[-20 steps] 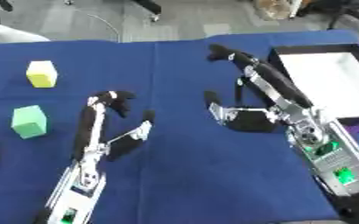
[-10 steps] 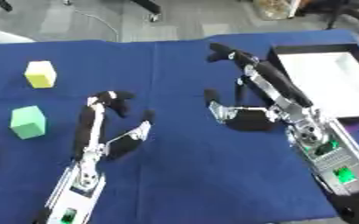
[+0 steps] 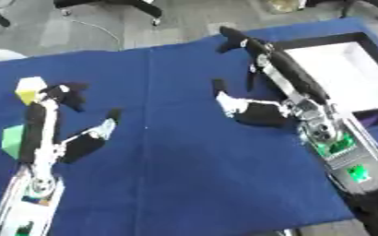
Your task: Pick up the objects with one hand, pass them to the other hand, and then place them into the box on the other side of the table.
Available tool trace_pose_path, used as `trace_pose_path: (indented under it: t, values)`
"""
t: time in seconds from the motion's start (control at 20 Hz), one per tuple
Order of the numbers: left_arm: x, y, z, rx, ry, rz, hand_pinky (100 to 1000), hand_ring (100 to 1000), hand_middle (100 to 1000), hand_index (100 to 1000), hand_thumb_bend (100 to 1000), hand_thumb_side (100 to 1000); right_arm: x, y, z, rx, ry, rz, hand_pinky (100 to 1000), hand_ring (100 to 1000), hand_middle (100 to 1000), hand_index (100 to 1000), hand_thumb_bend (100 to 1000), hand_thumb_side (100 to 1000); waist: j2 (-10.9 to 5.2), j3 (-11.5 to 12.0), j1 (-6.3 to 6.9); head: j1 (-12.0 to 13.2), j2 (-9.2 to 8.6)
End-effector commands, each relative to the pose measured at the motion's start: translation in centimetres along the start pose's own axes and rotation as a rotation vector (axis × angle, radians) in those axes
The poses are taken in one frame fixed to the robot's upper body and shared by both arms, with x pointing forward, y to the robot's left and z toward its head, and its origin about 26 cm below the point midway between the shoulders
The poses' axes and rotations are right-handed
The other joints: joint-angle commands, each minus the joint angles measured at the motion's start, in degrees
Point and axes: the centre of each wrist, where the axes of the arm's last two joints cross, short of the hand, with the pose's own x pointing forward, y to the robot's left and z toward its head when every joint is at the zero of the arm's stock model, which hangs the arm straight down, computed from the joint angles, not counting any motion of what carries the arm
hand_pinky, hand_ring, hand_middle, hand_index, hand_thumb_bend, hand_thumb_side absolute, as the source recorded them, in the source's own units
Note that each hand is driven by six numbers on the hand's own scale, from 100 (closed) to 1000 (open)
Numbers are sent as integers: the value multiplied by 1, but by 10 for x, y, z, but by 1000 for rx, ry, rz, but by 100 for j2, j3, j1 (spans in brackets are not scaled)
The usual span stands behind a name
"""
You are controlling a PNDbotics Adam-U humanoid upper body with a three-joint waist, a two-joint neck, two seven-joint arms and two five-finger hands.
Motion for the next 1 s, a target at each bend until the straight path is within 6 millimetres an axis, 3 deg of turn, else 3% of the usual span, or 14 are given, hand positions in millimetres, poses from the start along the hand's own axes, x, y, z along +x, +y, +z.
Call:
trace_pose_path:
  t: [0.05,0.2,0.35,0.4,0.55,0.75,1.0]
  values:
    - [-28,24,7,-23,83,-147,792,589,636,821,545,472,0,-11,2,12,-8,65,332,952,781,1000,100,399,-158,0,141,205,-15]
    - [-62,37,25,-92,208,-273,800,632,691,848,554,478,0,-11,2,30,-5,82,333,952,782,1000,100,394,-198,-34,220,524,-15]
    - [-71,59,35,-123,232,-383,800,632,691,848,554,478,1,-10,1,36,-9,79,333,952,782,1000,100,394,-216,-78,205,627,-15]
    - [-74,66,37,-133,243,-419,805,691,747,867,572,465,0,-10,2,38,-2,83,333,952,782,1000,100,386,-217,-53,214,862,-15]
    - [-102,87,51,-185,364,-544,804,692,747,864,577,456,-1,-10,4,40,13,84,332,953,782,1000,100,383,-242,-55,198,1240,-15]
    - [-133,122,50,-212,513,-693,802,689,744,862,587,440,-1,-8,3,41,16,77,331,954,783,1000,100,377,-236,-74,132,1341,-15]
    - [-158,153,42,-278,656,-741,799,678,733,856,592,418,-1,-8,4,37,28,71,331,954,784,1000,100,368,-231,-42,38,1215,-15]
